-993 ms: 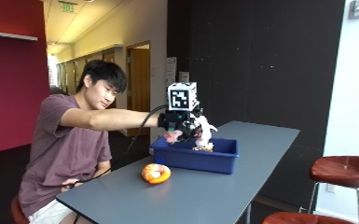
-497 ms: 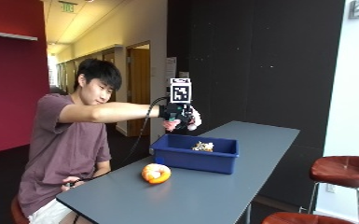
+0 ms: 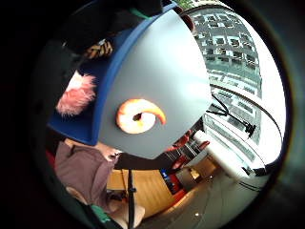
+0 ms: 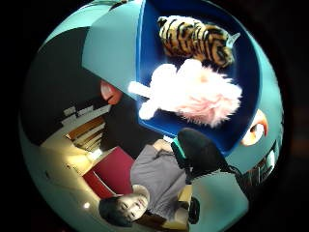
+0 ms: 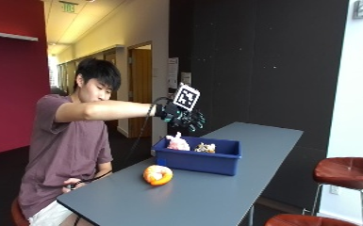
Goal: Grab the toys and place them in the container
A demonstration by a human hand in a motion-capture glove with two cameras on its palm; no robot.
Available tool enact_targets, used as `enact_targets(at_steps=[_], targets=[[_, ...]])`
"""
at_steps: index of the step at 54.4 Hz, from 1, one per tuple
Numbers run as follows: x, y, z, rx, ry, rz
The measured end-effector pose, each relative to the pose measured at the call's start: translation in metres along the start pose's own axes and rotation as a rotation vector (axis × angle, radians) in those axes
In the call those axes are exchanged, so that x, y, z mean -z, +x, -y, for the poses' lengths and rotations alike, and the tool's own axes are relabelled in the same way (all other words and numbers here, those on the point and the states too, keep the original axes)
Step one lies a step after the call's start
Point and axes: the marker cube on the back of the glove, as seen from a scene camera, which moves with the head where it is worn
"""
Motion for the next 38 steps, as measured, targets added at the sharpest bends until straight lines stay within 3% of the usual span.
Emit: enact_targets(at_steps=[2, 5, 9, 17, 22, 28, 33, 38], targets=[[0.004, 0.009, -0.009, 0.012, 0.016, 0.008], [0.006, 0.029, -0.015, -0.083, 0.027, -0.04], [0.01, 0.052, -0.04, 0.06, 0.04, -0.03], [0.004, 0.084, -0.068, -0.016, 0.059, -0.036], [-0.009, 0.099, -0.082, 0.128, 0.051, -0.013], [-0.043, 0.118, -0.077, 0.055, 0.042, -0.132], [-0.076, 0.109, -0.06, -0.102, -0.017, -0.008], [-0.125, 0.124, -0.047, -0.014, -0.083, -0.134]])
